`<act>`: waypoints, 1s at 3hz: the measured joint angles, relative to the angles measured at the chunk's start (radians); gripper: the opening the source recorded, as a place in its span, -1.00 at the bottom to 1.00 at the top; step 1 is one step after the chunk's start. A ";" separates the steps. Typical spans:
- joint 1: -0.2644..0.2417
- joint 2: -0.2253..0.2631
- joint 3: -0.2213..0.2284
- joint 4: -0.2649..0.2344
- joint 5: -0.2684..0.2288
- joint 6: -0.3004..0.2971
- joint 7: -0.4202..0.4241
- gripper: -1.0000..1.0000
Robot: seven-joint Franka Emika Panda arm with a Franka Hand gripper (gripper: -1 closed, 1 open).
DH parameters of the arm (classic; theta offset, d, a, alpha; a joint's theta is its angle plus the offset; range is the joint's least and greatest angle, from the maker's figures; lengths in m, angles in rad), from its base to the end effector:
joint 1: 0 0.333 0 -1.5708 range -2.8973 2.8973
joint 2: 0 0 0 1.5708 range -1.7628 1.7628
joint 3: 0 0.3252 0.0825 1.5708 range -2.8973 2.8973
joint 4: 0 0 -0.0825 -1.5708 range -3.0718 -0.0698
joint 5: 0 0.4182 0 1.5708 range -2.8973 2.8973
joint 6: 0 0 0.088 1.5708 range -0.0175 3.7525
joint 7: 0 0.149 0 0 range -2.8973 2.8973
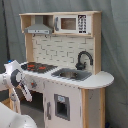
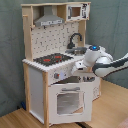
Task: Play with the kitchen
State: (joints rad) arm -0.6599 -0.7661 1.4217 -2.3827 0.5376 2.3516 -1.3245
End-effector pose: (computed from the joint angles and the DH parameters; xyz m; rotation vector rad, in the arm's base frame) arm 0.3849 0.3539 0.3213 1.7727 2.0893 0.1604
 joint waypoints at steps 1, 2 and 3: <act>-0.030 0.063 0.047 0.005 0.000 0.064 -0.001 -1.00; -0.079 0.112 0.114 0.013 0.000 0.124 -0.001 -1.00; -0.139 0.155 0.183 0.014 0.000 0.173 -0.001 -1.00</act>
State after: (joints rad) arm -0.7986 -0.6108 1.6048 -2.3692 0.5376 2.5246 -1.3253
